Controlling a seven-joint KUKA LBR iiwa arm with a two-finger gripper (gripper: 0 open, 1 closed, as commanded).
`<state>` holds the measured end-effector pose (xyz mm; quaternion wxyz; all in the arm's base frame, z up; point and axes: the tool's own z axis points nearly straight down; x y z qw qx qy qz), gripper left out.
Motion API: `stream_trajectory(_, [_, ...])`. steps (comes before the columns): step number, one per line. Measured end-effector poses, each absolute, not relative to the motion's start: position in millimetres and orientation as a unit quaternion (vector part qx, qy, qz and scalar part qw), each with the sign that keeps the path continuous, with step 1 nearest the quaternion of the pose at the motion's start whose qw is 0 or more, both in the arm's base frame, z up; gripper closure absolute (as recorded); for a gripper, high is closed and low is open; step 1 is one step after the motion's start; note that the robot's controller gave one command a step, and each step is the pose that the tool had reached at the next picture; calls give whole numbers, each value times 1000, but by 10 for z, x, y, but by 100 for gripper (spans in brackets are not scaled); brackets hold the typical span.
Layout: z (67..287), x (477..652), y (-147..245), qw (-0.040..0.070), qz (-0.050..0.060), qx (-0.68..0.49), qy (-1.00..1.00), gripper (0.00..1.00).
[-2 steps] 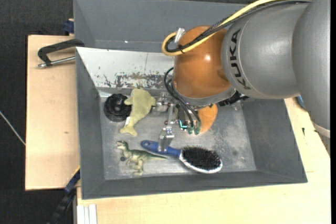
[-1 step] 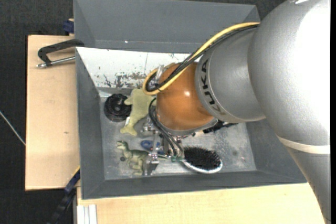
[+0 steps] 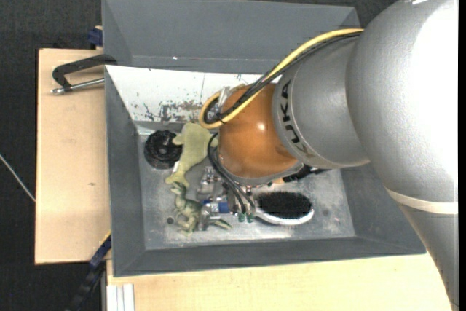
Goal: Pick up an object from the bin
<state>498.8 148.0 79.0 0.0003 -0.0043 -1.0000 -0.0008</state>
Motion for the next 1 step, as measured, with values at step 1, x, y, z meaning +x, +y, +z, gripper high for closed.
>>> stream_trajectory(1, [2475,5145,1466,-6,-1,112,-994,100])
